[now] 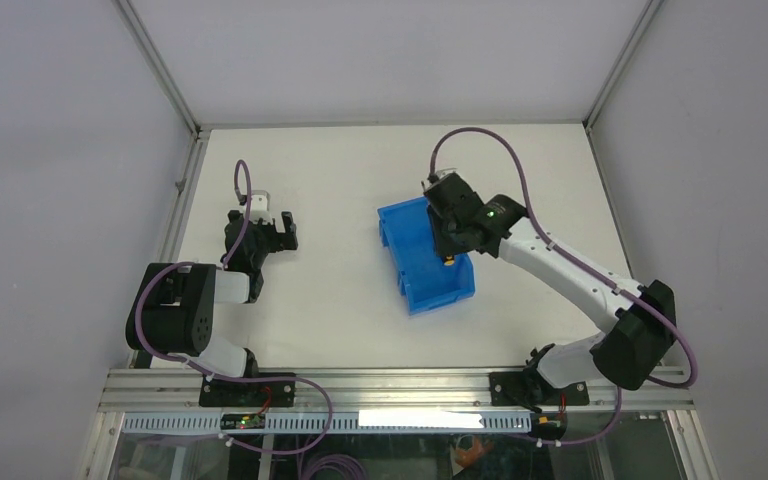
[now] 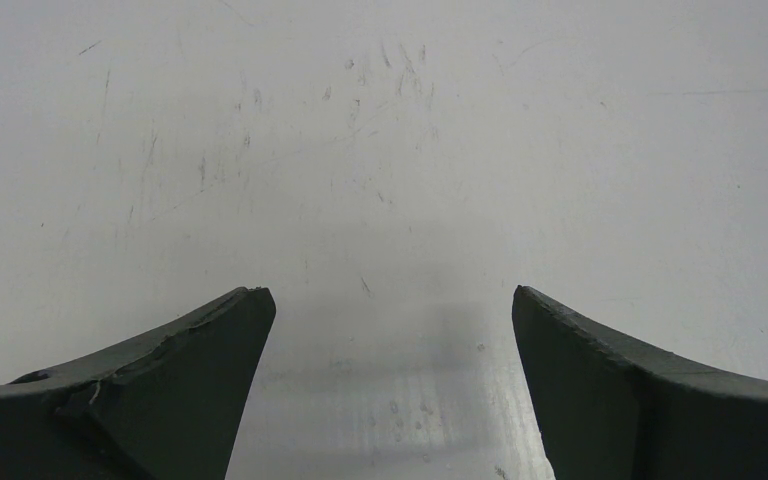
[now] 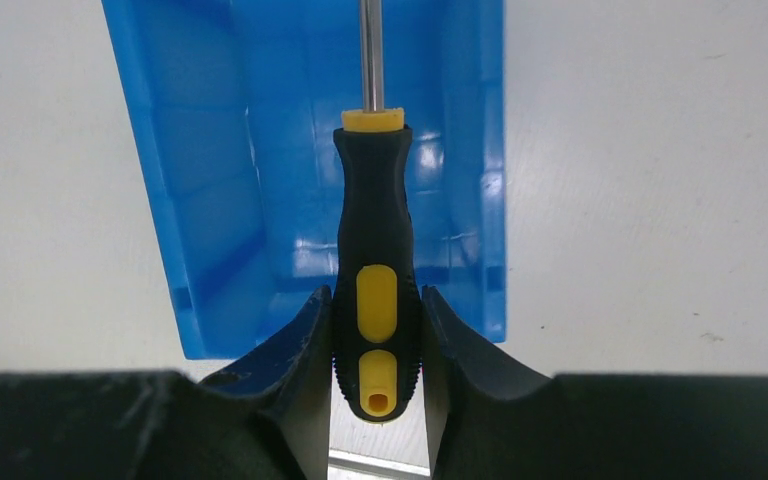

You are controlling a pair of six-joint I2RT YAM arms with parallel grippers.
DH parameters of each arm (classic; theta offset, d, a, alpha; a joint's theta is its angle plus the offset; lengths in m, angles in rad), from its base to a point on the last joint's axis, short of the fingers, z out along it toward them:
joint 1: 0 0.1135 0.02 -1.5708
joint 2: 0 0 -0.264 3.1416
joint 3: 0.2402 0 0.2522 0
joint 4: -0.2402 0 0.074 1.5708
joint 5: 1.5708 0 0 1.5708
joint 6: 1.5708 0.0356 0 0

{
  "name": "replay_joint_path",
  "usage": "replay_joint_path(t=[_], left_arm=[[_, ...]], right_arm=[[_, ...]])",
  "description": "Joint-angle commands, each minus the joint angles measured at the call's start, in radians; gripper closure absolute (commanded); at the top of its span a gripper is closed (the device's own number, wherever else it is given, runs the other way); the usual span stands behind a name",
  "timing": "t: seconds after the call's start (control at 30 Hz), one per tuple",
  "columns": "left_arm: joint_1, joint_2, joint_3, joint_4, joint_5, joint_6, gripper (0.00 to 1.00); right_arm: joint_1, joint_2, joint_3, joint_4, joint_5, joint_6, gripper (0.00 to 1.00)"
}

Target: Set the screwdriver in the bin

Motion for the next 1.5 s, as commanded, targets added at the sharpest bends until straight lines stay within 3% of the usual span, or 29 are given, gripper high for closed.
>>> replay_joint_path(t=[0.0,0.3,0.43,0.57,0.67,0.77,0.93,1.07,1.2,1.27,1.33,1.47], left_arm=[[0.003,-0.029,0.019,0.026,0.02,-0.018,0.01],[0.002,-0.028,0.019,0.027,0.02,-0.018,0.01],[0.003,-0.029,0.019,0.026,0.02,-0.017,0.01],[0.002,-0.029,0.019,0.026,0.019,-0.017,0.01],[0.003,-0.028,0.019,0.026,0.02,-0.017,0.01],[0.004,-0.028,0.019,0.027,0.019,-0.017,0.01],[0.002,-0.028,0.019,0.027,0.02,-0.017,0.01],[0.002,-0.029,0.019,0.026,0.019,-0.017,0.01],[0.002,-0.028,0.019,0.026,0.02,-0.017,0.01],[0.004,-0.029,0.019,0.027,0.02,-0.017,0.01],[0.003,-0.028,0.019,0.026,0.019,-0.018,0.01],[0.003,-0.028,0.019,0.026,0.02,-0.017,0.01]], right_arm=[[0.057,-0.024,-0.09,0.125,0.003,0.081,1.0],[0.081,0.004,-0.278,0.279,-0.014,0.105,1.0],[0.081,0.051,-0.304,0.332,0.025,0.104,0.93],[0.081,0.107,-0.298,0.338,0.037,0.122,0.82],[0.081,0.128,-0.296,0.334,0.051,0.137,0.64],[0.081,0.131,-0.286,0.317,0.064,0.146,0.56],[0.082,0.089,-0.233,0.254,0.097,0.144,0.44],[0.08,0.028,-0.158,0.169,0.158,0.123,0.24],[0.075,-0.056,-0.097,0.113,0.253,0.1,0.2],[0.047,-0.092,-0.083,0.113,0.265,0.082,0.16],[-0.019,-0.112,-0.063,0.099,0.259,0.077,0.03],[-0.217,-0.139,-0.07,0.136,0.194,0.071,0.01]])
